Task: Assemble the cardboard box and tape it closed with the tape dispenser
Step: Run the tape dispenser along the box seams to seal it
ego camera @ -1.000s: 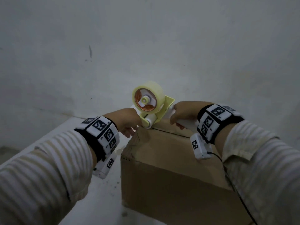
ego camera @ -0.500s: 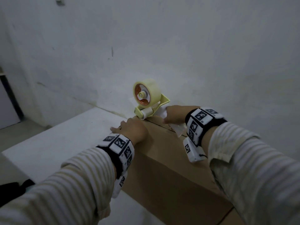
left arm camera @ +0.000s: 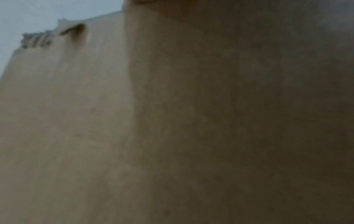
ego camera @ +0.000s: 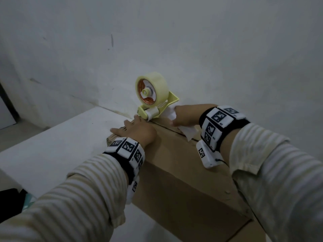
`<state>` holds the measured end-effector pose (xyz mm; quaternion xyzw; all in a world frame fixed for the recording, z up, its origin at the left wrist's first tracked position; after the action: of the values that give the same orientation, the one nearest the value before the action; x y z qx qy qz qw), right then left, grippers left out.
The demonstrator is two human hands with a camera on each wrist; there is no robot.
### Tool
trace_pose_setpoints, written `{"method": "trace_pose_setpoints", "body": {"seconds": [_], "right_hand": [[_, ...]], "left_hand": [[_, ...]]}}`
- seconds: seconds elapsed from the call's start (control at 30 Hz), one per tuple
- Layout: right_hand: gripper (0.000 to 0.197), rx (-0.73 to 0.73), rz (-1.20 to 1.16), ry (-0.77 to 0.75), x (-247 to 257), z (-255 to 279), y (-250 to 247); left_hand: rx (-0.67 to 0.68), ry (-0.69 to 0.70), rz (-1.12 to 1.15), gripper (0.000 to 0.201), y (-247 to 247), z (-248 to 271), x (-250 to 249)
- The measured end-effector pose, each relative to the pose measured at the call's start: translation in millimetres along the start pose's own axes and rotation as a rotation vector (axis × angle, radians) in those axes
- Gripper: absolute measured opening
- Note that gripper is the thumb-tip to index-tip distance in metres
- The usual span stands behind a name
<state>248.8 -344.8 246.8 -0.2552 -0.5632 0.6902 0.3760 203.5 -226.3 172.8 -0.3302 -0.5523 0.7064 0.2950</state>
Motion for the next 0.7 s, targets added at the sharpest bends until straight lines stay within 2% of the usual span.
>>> {"method": "trace_pose_setpoints", "body": {"seconds": [0.27, 0.4, 0.6, 0.7], "right_hand": [[0.049, 0.037, 0.067, -0.050, -11, 2, 2], [0.046, 0.035, 0.060, -0.058, -34, 13, -3], [0.054, 0.075, 0.072, 0.004, -72, 40, 5], [0.051, 0.089, 0.060, -0.010, -77, 48, 10]], "left_hand": [[0.018, -0.010, -0.048, 0.059, 3, -1, 1], [0.029, -0.037, -0.064, 0.058, 1, 3, 1], [0.070, -0.061, -0.072, 0.061, 10, -9, 12], [0.039, -0.071, -0.063, 0.061, 8, -4, 11]]}}
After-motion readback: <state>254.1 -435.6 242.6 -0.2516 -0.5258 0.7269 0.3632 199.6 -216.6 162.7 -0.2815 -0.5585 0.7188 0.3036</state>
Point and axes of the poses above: each hand's wrist, its own z-axis away from the middle knuckle, its own y-axis out of the palm, x = y × z, the point moved 8 cm from there along -z, towards the middle knuckle, and after that the axes turned 7 degrees about -z, right-handed, at the moved point
